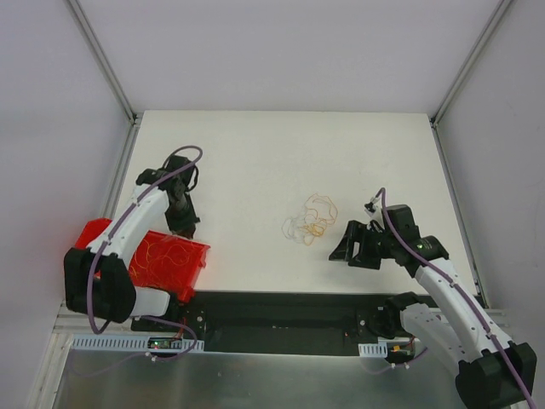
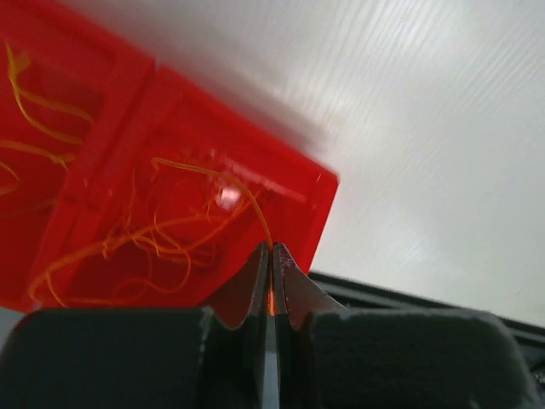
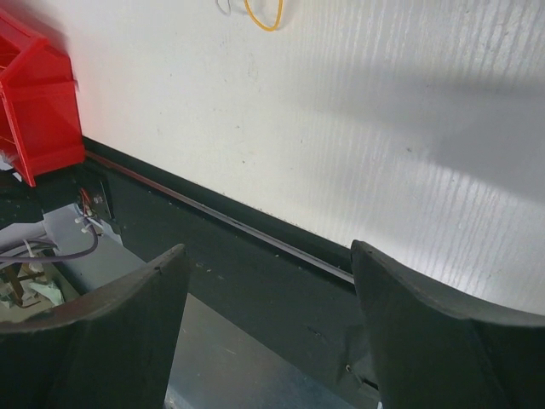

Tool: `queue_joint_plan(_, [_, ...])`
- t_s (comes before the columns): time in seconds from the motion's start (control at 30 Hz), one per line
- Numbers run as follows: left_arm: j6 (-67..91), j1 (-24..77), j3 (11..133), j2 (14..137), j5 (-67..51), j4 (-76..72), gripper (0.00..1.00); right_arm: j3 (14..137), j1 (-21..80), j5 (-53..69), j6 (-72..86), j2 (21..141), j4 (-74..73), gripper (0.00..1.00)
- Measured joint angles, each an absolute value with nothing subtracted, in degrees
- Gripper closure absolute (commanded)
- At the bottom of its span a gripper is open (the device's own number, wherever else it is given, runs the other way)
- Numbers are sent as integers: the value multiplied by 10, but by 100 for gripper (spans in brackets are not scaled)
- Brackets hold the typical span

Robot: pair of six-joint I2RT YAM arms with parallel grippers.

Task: Untangle the cables

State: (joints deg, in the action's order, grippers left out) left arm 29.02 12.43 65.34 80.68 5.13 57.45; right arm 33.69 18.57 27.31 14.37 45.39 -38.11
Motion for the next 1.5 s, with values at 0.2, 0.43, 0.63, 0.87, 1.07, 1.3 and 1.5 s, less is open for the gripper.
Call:
queue_joint_plan(0.2, [394, 124, 494, 693, -15, 591, 100, 328, 186, 280, 148, 459, -358, 22])
queue_joint_plan(0.43, [482, 97, 448, 658, -39, 549, 100, 328, 186, 288, 143, 485, -354, 22])
queue_joint_plan(0.63, [488, 89, 477, 839, -57, 490, 100, 340, 186, 295, 139, 491, -361, 22])
queue_joint_plan(0.87, [486, 81, 543, 933, -40, 461, 96, 350, 186, 297, 128, 468, -380, 22])
queue_joint_plan(1.07, [489, 78, 556, 917, -38, 451, 64, 376, 186, 297, 103, 473, -404, 21])
queue_joint_plan(1.3, [484, 78, 542, 759, -49, 481, 36, 380, 185, 300, 90, 498, -406, 21])
queue_joint_plan(1.5, [449, 78, 588, 643, -61, 509, 9, 380, 185, 304, 90, 521, -396, 22])
